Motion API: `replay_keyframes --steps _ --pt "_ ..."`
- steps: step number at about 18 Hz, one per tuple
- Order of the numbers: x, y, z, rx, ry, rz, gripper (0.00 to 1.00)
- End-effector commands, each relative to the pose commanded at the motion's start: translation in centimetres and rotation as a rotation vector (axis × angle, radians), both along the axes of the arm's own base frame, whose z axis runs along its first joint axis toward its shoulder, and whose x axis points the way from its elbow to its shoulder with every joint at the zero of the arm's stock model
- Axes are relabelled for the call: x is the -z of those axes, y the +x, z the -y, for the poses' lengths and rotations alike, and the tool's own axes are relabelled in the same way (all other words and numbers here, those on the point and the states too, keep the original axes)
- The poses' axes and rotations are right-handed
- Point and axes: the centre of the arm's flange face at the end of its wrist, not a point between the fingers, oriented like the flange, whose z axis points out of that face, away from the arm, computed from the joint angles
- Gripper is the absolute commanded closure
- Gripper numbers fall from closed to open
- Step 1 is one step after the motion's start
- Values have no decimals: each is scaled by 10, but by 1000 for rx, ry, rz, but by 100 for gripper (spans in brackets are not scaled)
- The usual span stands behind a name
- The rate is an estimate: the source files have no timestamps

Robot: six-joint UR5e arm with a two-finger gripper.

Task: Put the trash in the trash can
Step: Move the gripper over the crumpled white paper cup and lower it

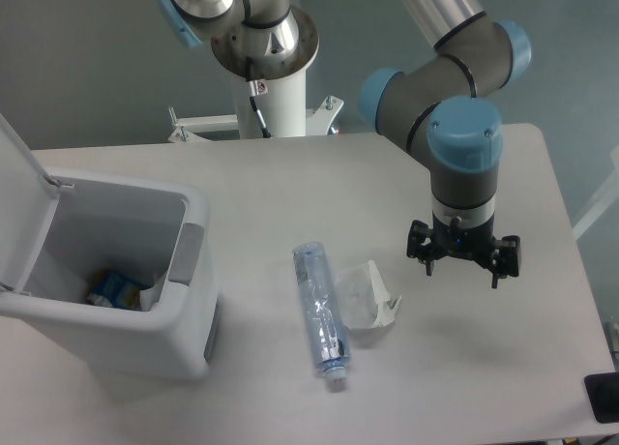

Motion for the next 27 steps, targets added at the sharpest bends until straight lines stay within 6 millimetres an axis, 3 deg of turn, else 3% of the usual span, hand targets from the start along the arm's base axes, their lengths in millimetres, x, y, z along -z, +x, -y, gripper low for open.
replay_keyframes --steps 8,13,20,24,25,27 --pt "12 10 3 -98 30 29 0" --pt "40 36 -3 -111 43 29 0" --pt "62 74 -21 -65 7 63 0" --pt "86 87 -18 -14 -34 102 0" --pt "90 88 -17 -7 -40 105 5" --pt "92 88 -17 -8 -42 108 33"
